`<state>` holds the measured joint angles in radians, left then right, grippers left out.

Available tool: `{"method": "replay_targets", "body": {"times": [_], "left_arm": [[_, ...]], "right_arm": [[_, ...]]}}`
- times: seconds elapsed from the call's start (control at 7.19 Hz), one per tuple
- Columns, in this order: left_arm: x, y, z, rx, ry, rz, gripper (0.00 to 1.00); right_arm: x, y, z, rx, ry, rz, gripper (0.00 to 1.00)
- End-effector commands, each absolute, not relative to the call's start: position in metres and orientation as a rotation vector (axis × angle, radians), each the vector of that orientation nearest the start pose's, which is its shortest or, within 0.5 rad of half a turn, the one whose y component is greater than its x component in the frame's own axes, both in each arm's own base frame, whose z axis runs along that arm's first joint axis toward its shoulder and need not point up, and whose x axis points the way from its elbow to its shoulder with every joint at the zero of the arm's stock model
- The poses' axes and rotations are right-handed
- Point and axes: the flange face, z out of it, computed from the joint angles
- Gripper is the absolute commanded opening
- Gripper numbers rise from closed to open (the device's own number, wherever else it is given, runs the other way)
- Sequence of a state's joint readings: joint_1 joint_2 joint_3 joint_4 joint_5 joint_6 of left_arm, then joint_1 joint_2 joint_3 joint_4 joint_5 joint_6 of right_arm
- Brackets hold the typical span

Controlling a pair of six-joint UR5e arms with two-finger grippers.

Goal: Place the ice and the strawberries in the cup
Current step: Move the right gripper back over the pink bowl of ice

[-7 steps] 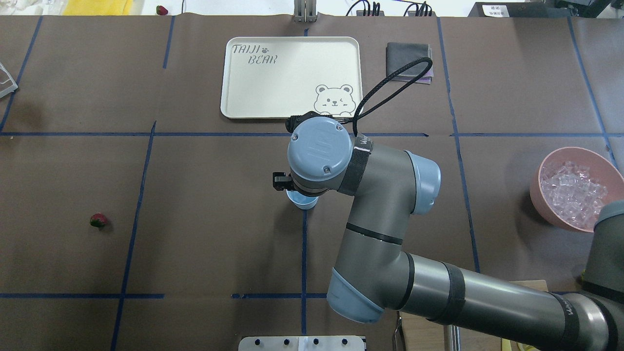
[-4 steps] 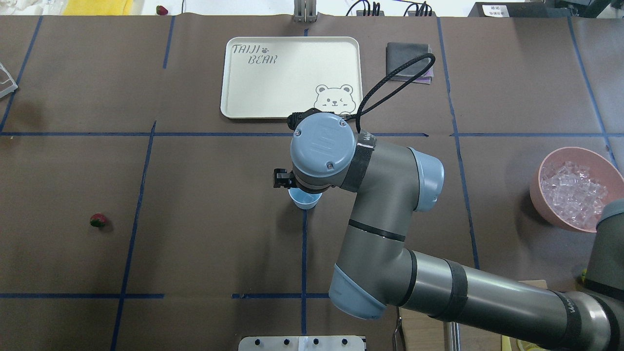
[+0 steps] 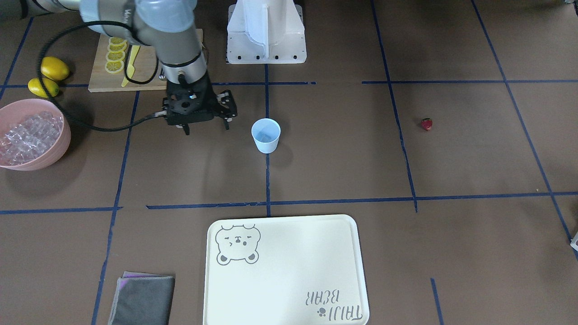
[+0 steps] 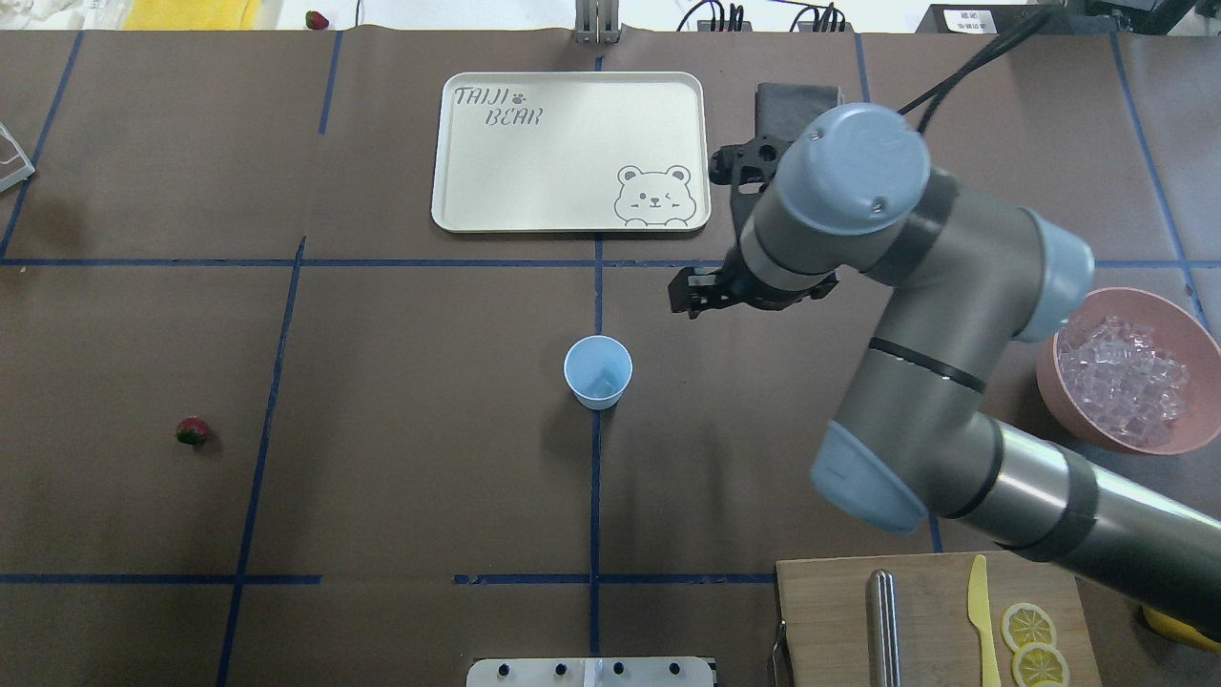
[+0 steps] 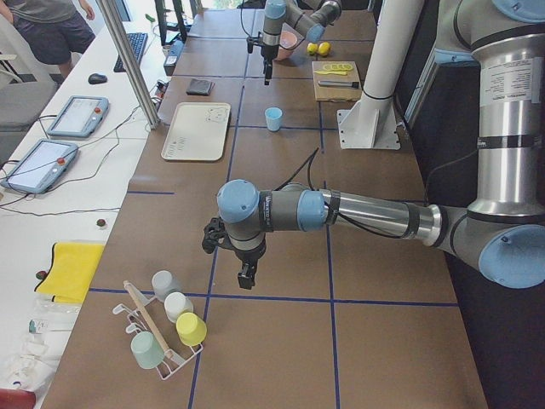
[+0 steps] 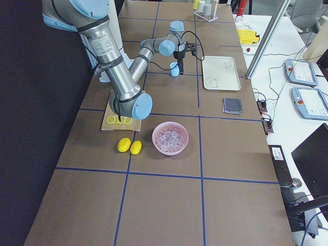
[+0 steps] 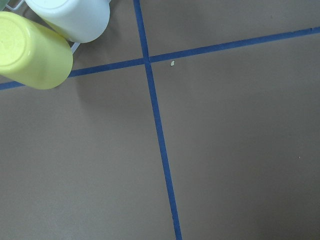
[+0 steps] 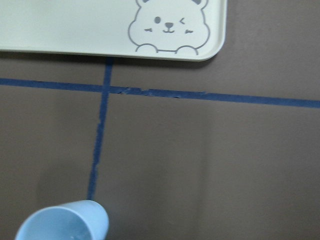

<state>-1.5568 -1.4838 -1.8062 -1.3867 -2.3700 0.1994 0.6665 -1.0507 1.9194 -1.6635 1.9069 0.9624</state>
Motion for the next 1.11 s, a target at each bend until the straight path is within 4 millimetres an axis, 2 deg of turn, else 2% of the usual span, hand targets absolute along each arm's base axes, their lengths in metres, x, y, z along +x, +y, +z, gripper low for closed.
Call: {"method": "replay_targets", "body": {"times": [0.0,0.14,0.28,0.42,0.56,0.69,0.97], "left_arm": [[-0.055,-0.45,0.6,0.042,0.8,0.19,1.0],[-0.055,-0.45,0.6,0.042,0.8,0.19,1.0],[-0.055,-0.45,0.6,0.042,0.801,0.19,1.0],[-0.052,-0.449,0.598,0.042,0.85,0.185,1.0],[-0.05,-0.448,0.598,0.04,0.875,0.181,1.0],[-0.05,-0.447,0.598,0.04,0.876,0.181,1.0],[-0.05,-0.447,0.598,0.041,0.875,0.181,1.0]], "right_arm": [[-0.308,-0.463,0.31,0.217,-0.752,-0.2,0.99],[-0.25,-0.474,0.345,0.21,-0.742,-0.242,0.99],[-0.2,-0.476,0.375,0.21,-0.752,-0.275,0.99],[-0.158,-0.466,0.419,0.229,-0.753,-0.314,0.99],[-0.134,-0.452,0.454,0.234,-0.739,-0.347,0.99],[-0.124,-0.441,0.472,0.227,-0.73,-0.353,0.99],[-0.128,-0.446,0.513,0.205,-0.723,-0.317,0.99]]}}
